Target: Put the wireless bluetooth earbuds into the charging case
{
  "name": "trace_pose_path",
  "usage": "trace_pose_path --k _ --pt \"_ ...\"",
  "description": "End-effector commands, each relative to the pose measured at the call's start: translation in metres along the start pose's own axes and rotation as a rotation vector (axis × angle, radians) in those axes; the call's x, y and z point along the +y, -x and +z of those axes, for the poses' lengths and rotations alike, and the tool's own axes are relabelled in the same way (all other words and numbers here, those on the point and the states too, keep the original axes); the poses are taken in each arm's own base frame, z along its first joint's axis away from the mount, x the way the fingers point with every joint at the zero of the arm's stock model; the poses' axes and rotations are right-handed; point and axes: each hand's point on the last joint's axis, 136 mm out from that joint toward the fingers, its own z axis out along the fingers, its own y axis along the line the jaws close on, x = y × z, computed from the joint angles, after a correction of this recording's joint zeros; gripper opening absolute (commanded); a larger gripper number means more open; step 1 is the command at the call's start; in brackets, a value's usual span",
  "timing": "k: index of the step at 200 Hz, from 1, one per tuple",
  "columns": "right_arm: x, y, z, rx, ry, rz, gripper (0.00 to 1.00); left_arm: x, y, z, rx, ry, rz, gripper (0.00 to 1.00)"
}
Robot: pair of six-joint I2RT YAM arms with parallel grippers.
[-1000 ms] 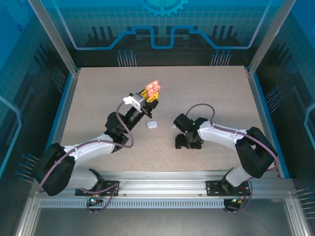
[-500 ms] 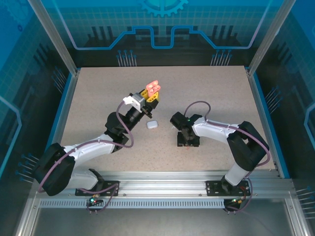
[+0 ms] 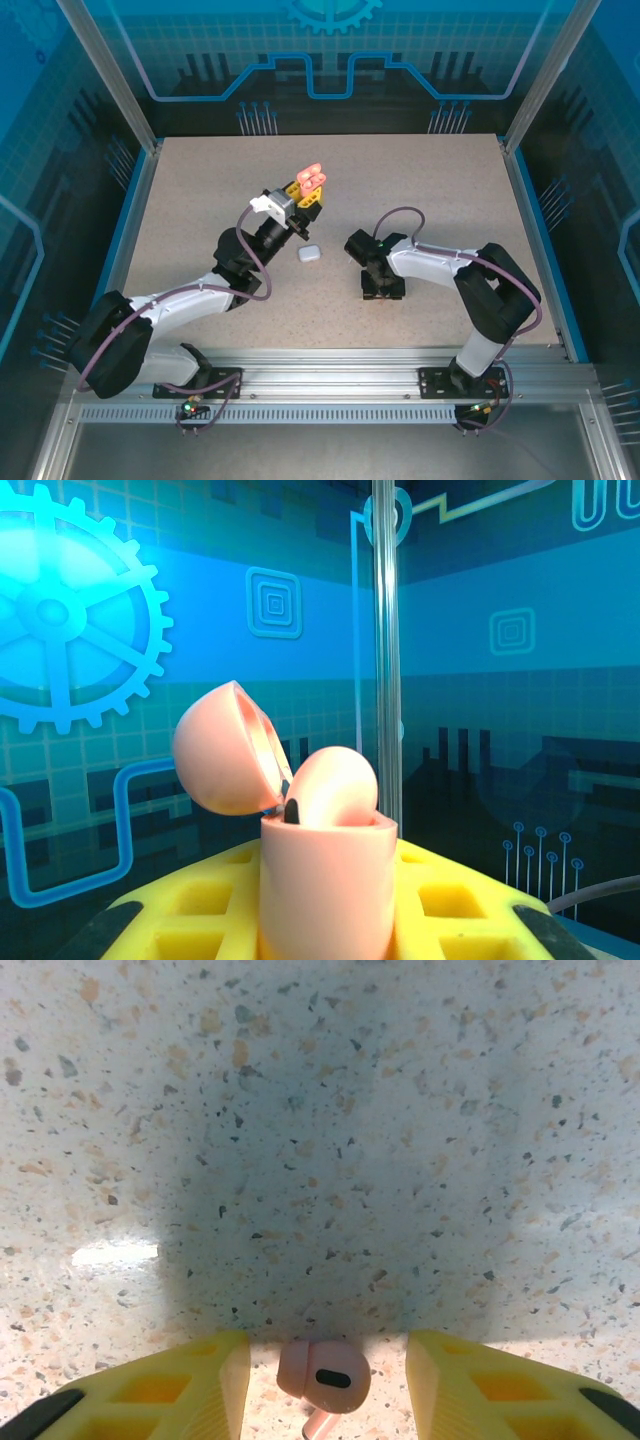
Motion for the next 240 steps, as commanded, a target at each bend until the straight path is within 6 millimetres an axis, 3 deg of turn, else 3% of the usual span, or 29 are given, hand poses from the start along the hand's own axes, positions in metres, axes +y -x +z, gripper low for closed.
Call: trace_pose_path --k 1,147,240 --pt "-0.005 -0.001 0.005 0.012 -0.025 0.016 0.44 0.001 0.016 0.0 -0.049 0.011 -0.003 0.0" --pt "-0.012 -0.008 0.01 0.024 -0.025 0.024 0.3 0.0 0.016 0.002 -0.05 0.005 -0.003 0.0" --pt "-0.018 0.002 -0.009 -0.054 0.014 0.026 0.26 -0.002 0.017 0.005 -0.048 -0.005 -0.011 0.0"
